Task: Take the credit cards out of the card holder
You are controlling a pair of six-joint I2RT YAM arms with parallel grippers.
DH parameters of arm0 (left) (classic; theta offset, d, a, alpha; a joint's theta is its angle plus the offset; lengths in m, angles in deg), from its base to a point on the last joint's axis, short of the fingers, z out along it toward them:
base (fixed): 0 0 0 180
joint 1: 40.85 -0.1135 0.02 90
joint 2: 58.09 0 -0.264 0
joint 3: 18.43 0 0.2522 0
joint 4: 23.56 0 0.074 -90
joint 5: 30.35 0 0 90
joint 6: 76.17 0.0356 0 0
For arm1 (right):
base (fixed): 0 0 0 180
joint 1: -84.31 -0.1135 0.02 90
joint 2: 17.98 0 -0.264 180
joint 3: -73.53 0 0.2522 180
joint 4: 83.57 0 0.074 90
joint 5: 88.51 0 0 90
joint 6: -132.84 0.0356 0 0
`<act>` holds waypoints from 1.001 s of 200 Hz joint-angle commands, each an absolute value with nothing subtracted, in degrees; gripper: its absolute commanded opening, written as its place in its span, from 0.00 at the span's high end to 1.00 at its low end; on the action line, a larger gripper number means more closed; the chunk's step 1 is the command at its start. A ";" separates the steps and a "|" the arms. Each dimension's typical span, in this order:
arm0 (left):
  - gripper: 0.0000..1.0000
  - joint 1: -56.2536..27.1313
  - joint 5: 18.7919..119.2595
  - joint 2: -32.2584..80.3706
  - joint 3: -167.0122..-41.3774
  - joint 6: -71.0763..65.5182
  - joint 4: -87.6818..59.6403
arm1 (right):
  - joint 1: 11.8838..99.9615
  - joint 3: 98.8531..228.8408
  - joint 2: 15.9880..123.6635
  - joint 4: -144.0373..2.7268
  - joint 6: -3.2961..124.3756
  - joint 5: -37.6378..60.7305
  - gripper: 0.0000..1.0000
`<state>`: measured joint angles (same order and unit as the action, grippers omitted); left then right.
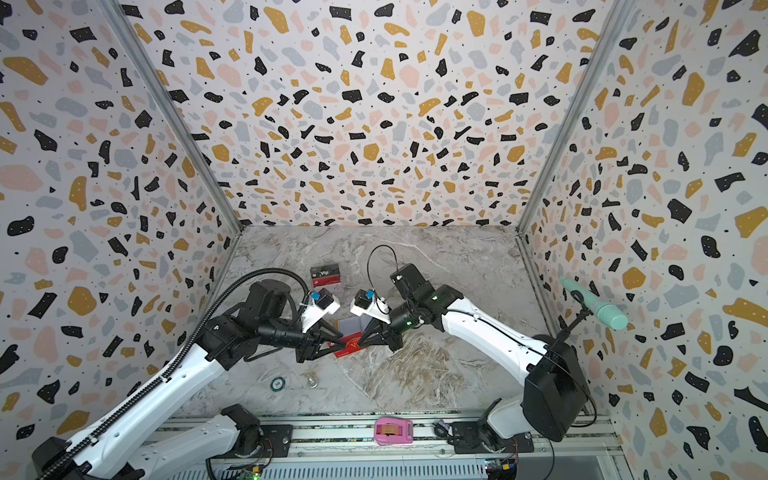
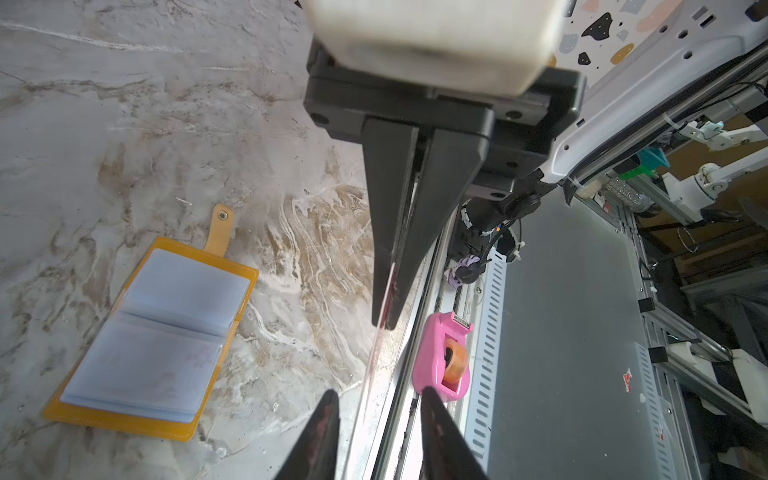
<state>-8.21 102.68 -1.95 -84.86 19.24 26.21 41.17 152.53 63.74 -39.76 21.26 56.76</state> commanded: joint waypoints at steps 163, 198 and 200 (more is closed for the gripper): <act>0.96 -6.75 100.45 0.35 -89.04 21.21 28.78 | 40.89 153.40 62.50 -41.45 21.91 57.34 1.00; 1.00 -6.75 96.64 0.84 -89.28 21.28 28.48 | 41.23 151.71 61.06 -44.16 24.28 56.03 0.92; 1.00 -6.75 96.30 0.83 -89.31 21.23 28.49 | 41.28 151.65 60.98 -44.32 24.47 55.84 0.90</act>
